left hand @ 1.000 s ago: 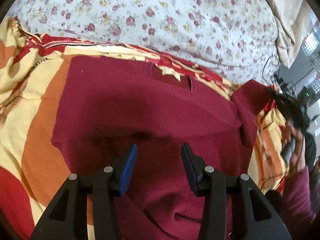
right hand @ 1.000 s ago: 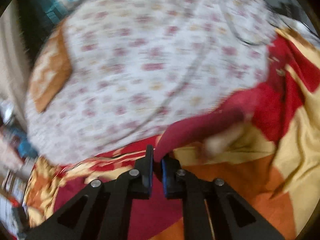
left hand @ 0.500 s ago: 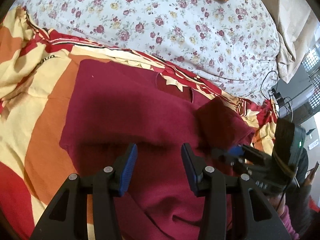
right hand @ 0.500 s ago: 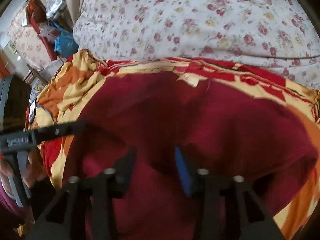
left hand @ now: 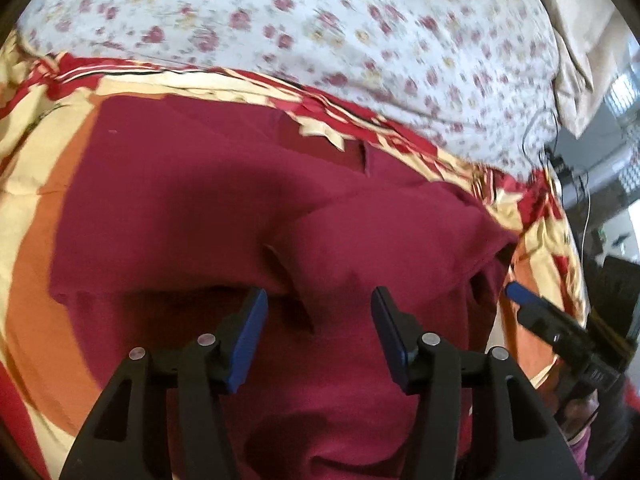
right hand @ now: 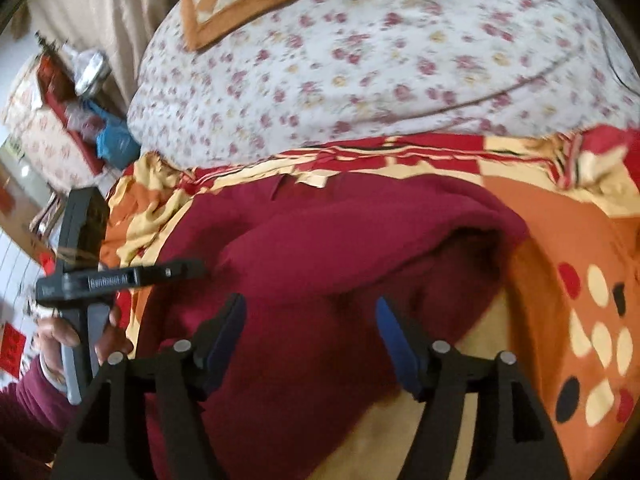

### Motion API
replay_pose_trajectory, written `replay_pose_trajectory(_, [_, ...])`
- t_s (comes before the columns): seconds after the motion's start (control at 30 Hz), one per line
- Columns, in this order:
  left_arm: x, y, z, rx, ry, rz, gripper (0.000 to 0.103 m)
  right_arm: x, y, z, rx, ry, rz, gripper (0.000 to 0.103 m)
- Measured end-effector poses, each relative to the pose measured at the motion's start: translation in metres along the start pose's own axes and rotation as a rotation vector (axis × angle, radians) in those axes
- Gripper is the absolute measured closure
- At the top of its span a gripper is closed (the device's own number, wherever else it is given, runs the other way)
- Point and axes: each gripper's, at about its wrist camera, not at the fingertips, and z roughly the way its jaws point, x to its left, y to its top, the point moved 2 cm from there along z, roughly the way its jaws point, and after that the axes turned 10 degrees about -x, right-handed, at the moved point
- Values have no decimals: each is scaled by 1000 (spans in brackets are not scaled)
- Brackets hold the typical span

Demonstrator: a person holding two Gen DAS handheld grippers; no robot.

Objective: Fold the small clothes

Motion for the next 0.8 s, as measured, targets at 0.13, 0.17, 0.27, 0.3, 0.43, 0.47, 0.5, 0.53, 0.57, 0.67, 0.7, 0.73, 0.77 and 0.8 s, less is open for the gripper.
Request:
replay_pose_trajectory(0.13, [-15,-11,22,54,21,24,83,-12,-3,2,3,7,68,32])
replay_pose_trajectory(0.17, [-17,-12,25,50,32,33,91,-12,-3,2,-2,12,77,32])
replay_pose_trajectory(0.27, [-23,-7,14,9,8,44,99,-12,0,-4,-25,7,72,32])
replay_pose_trajectory(0.3, [-26,-2,3,-27,-1,63,99,-12,2,-7,-37,2,66,32])
replay_pose_trajectory(0.43, [-21,32,-42,-145,-13,87,99,-20,14,-25,-96,-33,61,29])
replay_pose_trajectory(0.47, [-16,41,-51,-169,-1,83,99,-24,17,-29,-109,-47,68,27])
replay_pose_trajectory(0.5, [-7,53,-60,-197,18,74,99,-28,19,-31,-117,-68,74,24])
replay_pose_trajectory(0.53, [1,60,-65,-210,32,66,99,-32,20,-31,-119,-105,75,23])
replay_pose_trajectory(0.57, [10,68,-68,-220,51,55,99,-34,19,-28,-108,-134,67,23])
replay_pose_trajectory(0.67, [37,79,-65,-215,105,19,99,-31,14,-13,-57,-182,-3,23])
replay_pose_trajectory(0.7, [49,79,-61,-204,125,-1,99,-28,11,-8,-39,-196,-29,23])
replay_pose_trajectory(0.73, [56,78,-58,-195,137,-13,99,-25,9,-4,-23,-206,-55,23])
replay_pose_trajectory(0.77, [61,78,-56,-187,147,-21,99,-19,6,1,-12,-217,-96,24])
replay_pose_trajectory(0.8, [68,77,-54,-181,157,-28,99,-15,5,3,-12,-221,-122,24])
